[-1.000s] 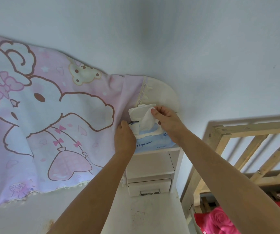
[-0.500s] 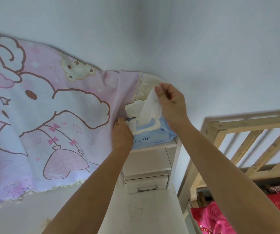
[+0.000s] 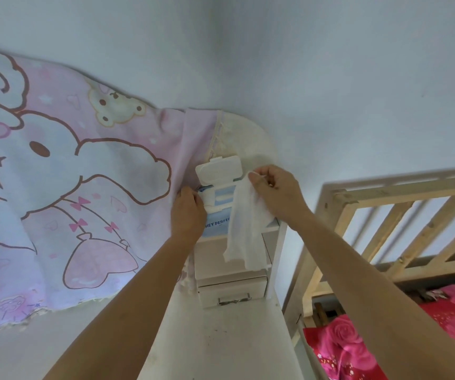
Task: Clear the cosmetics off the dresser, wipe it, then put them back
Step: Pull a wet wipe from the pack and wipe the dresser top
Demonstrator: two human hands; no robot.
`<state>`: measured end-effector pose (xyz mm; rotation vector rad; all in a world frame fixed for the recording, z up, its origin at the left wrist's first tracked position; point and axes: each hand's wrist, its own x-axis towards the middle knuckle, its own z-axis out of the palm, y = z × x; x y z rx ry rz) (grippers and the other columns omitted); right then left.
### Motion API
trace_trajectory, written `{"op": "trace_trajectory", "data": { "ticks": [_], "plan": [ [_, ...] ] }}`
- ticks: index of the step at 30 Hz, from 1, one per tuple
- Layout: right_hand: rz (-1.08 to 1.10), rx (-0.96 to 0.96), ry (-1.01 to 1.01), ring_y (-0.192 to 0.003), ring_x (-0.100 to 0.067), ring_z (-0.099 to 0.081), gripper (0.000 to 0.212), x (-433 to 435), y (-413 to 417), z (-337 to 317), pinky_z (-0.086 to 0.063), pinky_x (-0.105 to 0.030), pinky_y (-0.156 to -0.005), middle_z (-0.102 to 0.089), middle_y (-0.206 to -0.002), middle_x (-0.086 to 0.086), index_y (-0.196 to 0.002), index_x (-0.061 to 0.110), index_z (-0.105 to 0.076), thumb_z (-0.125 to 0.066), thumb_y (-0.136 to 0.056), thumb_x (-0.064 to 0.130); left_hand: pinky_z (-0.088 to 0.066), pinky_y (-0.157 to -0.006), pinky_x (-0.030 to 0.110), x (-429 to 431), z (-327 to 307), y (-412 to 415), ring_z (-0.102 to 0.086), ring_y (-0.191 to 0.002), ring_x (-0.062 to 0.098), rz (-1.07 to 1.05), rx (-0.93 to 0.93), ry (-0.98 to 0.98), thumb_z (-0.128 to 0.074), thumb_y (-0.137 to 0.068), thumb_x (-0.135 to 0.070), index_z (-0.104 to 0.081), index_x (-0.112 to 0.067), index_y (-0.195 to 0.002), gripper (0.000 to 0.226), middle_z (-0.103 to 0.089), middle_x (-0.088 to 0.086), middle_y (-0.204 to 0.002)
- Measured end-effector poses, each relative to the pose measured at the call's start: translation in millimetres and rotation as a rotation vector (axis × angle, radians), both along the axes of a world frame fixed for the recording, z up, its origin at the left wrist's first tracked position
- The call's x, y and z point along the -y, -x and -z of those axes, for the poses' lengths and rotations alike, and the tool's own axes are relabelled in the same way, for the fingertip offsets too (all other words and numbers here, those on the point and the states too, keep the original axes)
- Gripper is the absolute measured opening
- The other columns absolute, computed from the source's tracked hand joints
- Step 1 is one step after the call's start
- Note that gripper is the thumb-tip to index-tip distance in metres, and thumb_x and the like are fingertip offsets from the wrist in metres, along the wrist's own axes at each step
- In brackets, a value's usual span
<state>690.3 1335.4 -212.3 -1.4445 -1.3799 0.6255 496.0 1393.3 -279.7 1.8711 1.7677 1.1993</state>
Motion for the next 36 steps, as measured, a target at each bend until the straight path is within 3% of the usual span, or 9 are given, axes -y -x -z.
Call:
{"op": "trace_trajectory", "data": {
  "ticks": [4,8,12,15,19,24,27,31,36],
  "plan": [
    [-0.051,-0.129,0.122,-0.06,-0.007,-0.054,0.012,19,-1,26,-0.046,-0.02,-0.059,-0.06,-0.067,0.012,-0.091,0.029,-0.069,-0.064,-0.093,0.039,-0.044,-0.078,0.025,24,-8,20,-0.058,-0.093,0.018,0.046,0.103,-0.138,-0.052,-0.093,-0.006,-0.059,-0.011,-0.111,0.02,-0.06,0.0,-0.104],
    [-0.108,-0.121,0.235,-0.052,0.001,-0.055,0.014,35,4,44,-0.045,-0.012,-0.053,-0.06,-0.056,0.017,-0.092,0.027,-0.07,-0.064,-0.094,0.039,-0.047,-0.062,0.019,83,5,20,-0.056,-0.079,0.011,0.076,0.234,-0.251,-0.051,-0.082,-0.005,-0.056,-0.014,-0.106,0.026,-0.059,0.001,-0.098],
    [-0.118,-0.238,0.306,-0.074,-0.018,-0.07,0.021,43,5,58,-0.058,-0.03,-0.073,-0.074,-0.09,-0.008,-0.097,0.023,-0.073,-0.065,-0.092,0.042,-0.045,-0.067,0.015,114,31,8,-0.057,-0.09,0.009,0.3,0.36,0.11,-0.058,-0.077,-0.023,-0.056,-0.025,-0.113,0.036,-0.059,-0.007,-0.108],
    [-0.132,-0.272,0.33,-0.086,-0.027,-0.072,0.023,43,5,66,-0.06,-0.038,-0.08,-0.075,-0.093,-0.006,-0.097,0.025,-0.074,-0.066,-0.091,0.045,-0.05,-0.08,0.019,119,43,2,-0.057,-0.105,-0.006,0.469,0.342,0.418,-0.072,-0.084,-0.037,-0.054,-0.036,-0.126,0.046,-0.057,-0.023,-0.12],
    [-0.123,-0.278,0.364,-0.079,-0.021,-0.072,0.019,44,-3,72,-0.06,-0.029,-0.072,-0.076,-0.091,-0.006,-0.097,0.026,-0.074,-0.065,-0.092,0.041,-0.057,-0.08,0.025,120,47,2,-0.071,-0.088,0.014,0.502,0.479,0.572,-0.069,-0.09,-0.027,-0.073,-0.019,-0.104,0.016,-0.074,-0.006,-0.102],
    [0.02,-0.112,0.427,-0.076,-0.016,-0.063,0.015,45,-25,104,-0.051,-0.026,-0.067,-0.069,-0.088,-0.001,-0.095,0.031,-0.071,-0.069,-0.088,0.044,-0.048,-0.074,0.032,121,46,11,-0.063,-0.078,0.021,0.456,0.515,0.602,-0.061,-0.095,-0.034,-0.074,-0.013,-0.092,0.025,-0.071,0.015,-0.092],
    [0.024,-0.259,0.523,-0.082,-0.018,-0.064,0.029,48,-24,133,-0.055,-0.033,-0.077,-0.07,-0.099,-0.005,-0.104,0.028,-0.069,-0.071,-0.085,0.05,-0.047,-0.073,0.032,121,44,12,-0.059,-0.076,0.017,0.426,0.535,0.591,-0.062,-0.094,-0.035,-0.073,-0.01,-0.092,0.027,-0.069,0.018,-0.092],
    [-0.018,-0.686,0.801,-0.082,-0.022,-0.064,0.065,65,0,171,-0.054,-0.036,-0.083,-0.071,-0.098,-0.007,-0.121,0.023,-0.057,-0.057,-0.081,0.074,-0.048,-0.066,0.022,120,48,12,-0.061,-0.072,0.01,0.355,0.648,0.612,-0.059,-0.096,-0.031,-0.073,-0.01,-0.09,0.026,-0.069,0.001,-0.079],
    [-0.248,-0.978,0.899,-0.121,-0.027,-0.061,0.097,99,28,226,-0.037,-0.046,-0.112,-0.066,-0.128,-0.01,-0.129,0.019,-0.064,-0.034,-0.074,0.093,-0.05,-0.077,0.034,124,71,13,-0.064,-0.081,0.018,0.3,0.66,0.707,-0.061,-0.095,-0.034,-0.075,-0.015,-0.09,0.024,-0.071,0.01,-0.088]
  ]
}}
